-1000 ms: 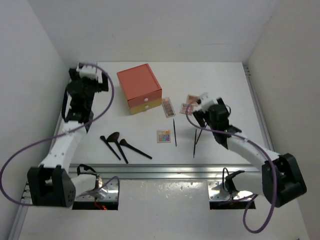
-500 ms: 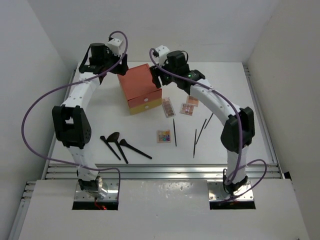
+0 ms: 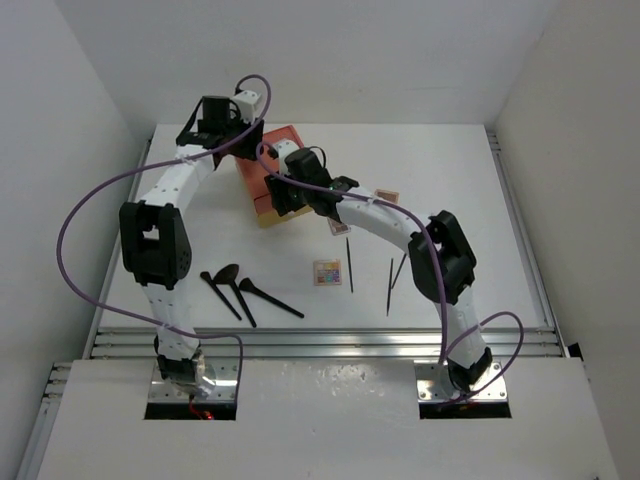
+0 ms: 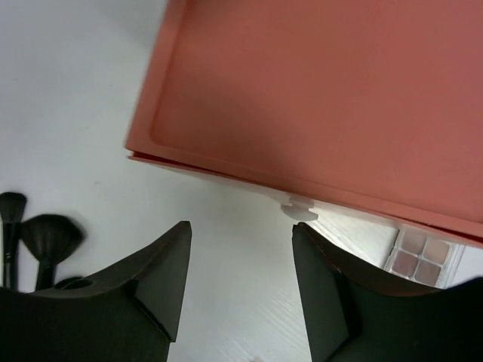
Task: Organize the makeup
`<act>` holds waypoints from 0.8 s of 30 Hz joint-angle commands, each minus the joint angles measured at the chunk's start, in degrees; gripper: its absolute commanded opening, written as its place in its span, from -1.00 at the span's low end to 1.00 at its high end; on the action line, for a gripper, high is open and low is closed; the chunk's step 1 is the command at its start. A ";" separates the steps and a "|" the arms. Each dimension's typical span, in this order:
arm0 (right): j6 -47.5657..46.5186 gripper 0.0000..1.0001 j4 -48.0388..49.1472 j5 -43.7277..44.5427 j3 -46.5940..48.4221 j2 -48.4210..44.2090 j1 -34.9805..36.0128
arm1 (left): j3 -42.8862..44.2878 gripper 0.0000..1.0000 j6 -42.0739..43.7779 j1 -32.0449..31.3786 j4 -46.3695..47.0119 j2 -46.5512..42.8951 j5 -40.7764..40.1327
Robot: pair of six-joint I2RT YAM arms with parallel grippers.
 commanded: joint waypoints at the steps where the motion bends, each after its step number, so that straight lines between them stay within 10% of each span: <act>1: 2.86 0.12 -0.48 4.89 0.89 1.44 -0.69 | -1.99 0.07 -0.17 -0.51 1.98 0.40 -1.92; 24: 0.40 -0.04 8.21 8.07 1.06 4.25 -0.34 | -6.91 -0.05 1.68 -1.56 3.57 1.01 -2.97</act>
